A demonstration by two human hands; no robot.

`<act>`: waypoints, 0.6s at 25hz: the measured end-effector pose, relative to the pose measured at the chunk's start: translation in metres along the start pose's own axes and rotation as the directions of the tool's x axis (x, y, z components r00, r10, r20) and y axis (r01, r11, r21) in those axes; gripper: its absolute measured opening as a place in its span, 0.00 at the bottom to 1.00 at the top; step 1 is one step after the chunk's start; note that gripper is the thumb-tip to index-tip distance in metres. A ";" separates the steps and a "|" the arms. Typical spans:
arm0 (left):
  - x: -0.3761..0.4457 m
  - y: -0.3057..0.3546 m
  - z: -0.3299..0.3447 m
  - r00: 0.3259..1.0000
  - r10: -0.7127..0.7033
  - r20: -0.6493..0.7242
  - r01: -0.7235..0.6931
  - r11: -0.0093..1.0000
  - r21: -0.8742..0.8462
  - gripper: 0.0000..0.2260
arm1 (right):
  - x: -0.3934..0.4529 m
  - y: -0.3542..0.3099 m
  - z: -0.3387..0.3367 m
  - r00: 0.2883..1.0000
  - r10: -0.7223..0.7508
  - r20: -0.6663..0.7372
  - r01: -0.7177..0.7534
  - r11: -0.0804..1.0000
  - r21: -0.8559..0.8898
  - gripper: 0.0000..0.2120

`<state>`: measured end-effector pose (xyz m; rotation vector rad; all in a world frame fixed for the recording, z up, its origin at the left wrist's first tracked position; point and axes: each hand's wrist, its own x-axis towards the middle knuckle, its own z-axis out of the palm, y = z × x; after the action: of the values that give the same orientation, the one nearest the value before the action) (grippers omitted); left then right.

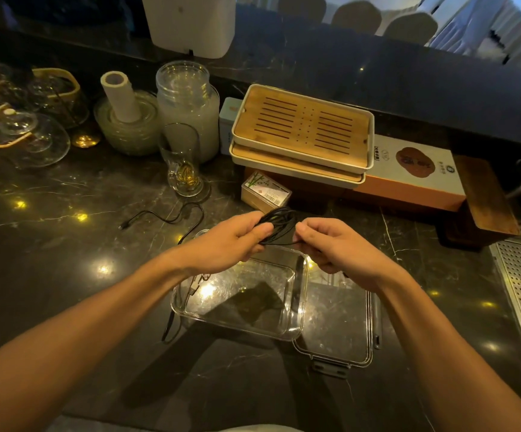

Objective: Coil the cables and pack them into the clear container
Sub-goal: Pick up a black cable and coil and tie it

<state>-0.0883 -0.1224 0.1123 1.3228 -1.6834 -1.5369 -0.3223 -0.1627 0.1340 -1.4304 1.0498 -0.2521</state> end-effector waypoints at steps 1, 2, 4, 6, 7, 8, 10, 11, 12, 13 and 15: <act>0.000 0.001 -0.001 1.000 0.006 -0.010 -0.006 1.000 -0.018 0.09 | -0.003 0.000 -0.001 0.999 -0.015 0.036 0.015 1.000 0.012 0.15; 0.000 0.002 -0.002 1.000 0.010 -0.022 -0.010 1.000 -0.007 0.09 | -0.006 0.000 -0.001 0.998 -0.029 0.061 0.029 1.000 -0.001 0.13; 0.001 0.004 -0.002 0.999 0.032 -0.035 -0.029 0.996 0.088 0.09 | -0.012 -0.006 -0.003 0.997 -0.044 0.065 0.050 0.995 -0.085 0.11; 0.000 0.007 0.001 0.999 0.054 0.007 -0.054 0.972 0.228 0.09 | -0.015 -0.019 -0.008 0.995 -0.094 0.041 0.102 0.953 -0.286 0.08; -0.001 0.008 0.004 0.998 0.049 0.047 -0.060 0.962 0.267 0.09 | -0.015 -0.027 -0.011 0.990 -0.137 0.041 0.141 0.895 -0.423 0.06; -0.003 0.011 0.007 0.995 0.042 0.094 -0.067 0.955 0.289 0.08 | -0.013 -0.035 -0.012 0.981 -0.187 0.045 0.181 0.818 -0.547 0.05; -0.005 0.019 0.015 0.984 0.032 0.178 -0.088 0.944 0.318 0.08 | -0.010 -0.049 -0.015 0.958 -0.278 0.071 0.254 0.704 -0.663 0.04; -0.005 0.024 0.019 0.978 0.029 0.208 -0.096 0.942 0.321 0.08 | -0.007 -0.056 -0.018 0.948 -0.303 0.100 0.291 0.696 -0.656 0.05; -0.006 0.029 0.020 0.972 0.040 0.232 -0.110 0.949 0.296 0.07 | -0.004 -0.060 -0.021 0.941 -0.311 0.132 0.323 0.713 -0.623 0.05; -0.008 0.037 0.021 0.968 0.065 0.243 -0.125 0.963 0.239 0.06 | -0.001 -0.062 -0.026 0.937 -0.313 0.155 0.343 0.748 -0.567 0.07; -0.013 0.051 0.017 0.968 0.125 0.216 -0.152 0.982 0.110 0.08 | 0.008 -0.054 -0.035 0.943 -0.308 0.128 0.334 0.867 -0.371 0.11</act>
<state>-0.1141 -0.1086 0.1595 1.1072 -1.9873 -1.5540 -0.3190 -0.2022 0.1851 -1.9665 0.8303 -0.2432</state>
